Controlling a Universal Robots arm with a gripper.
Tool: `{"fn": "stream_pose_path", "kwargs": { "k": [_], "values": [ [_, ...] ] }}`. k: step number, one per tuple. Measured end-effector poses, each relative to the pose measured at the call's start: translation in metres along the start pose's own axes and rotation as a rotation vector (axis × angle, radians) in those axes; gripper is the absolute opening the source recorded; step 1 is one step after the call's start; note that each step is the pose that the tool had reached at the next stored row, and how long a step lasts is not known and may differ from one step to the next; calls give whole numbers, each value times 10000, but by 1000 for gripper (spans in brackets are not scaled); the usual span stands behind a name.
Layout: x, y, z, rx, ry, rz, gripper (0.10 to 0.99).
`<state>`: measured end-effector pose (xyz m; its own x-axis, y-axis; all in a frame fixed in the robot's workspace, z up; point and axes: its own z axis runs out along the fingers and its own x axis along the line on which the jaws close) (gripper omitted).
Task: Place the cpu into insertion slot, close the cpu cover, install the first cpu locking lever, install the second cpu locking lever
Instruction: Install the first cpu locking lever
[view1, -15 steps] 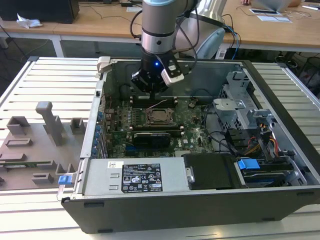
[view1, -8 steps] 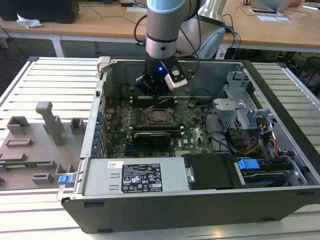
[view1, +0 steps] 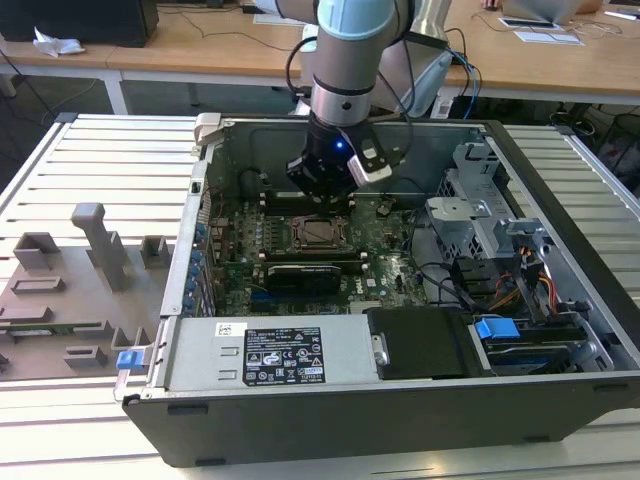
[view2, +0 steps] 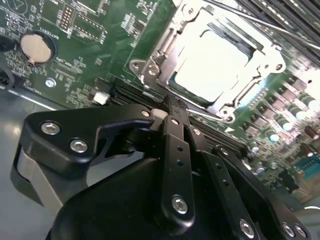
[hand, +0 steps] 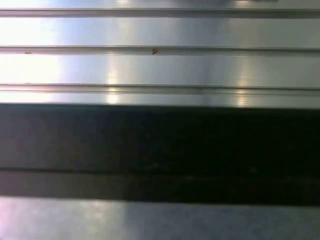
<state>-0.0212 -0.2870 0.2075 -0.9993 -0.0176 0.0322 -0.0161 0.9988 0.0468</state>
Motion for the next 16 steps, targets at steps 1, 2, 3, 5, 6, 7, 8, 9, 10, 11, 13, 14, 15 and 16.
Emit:
{"fn": "stream_pose_path", "kwargs": {
  "k": [1,2,3,5,6,7,8,9,10,11,13,14,15,16],
  "values": [
    [-9,0,10,-1,4,1,106],
    [-21,-2,24,-1,9,0,106],
    [-34,-6,39,6,24,2,106],
    [-43,-10,55,5,26,2,106],
    [-46,-15,63,0,23,1,106],
    [-46,-16,62,8,27,2,106],
    [-45,-17,61,10,28,2,106],
    [-46,-17,62,8,26,2,106],
    [-47,-15,60,2,22,1,106],
    [-52,-8,56,-32,-14,-3,106],
    [-48,-11,28,-9,3,-3,106],
    [-47,-13,28,-14,4,-1,106],
    [-47,-15,28,-12,5,0,106],
    [-47,-17,27,-9,5,0,106]
  ]
}}
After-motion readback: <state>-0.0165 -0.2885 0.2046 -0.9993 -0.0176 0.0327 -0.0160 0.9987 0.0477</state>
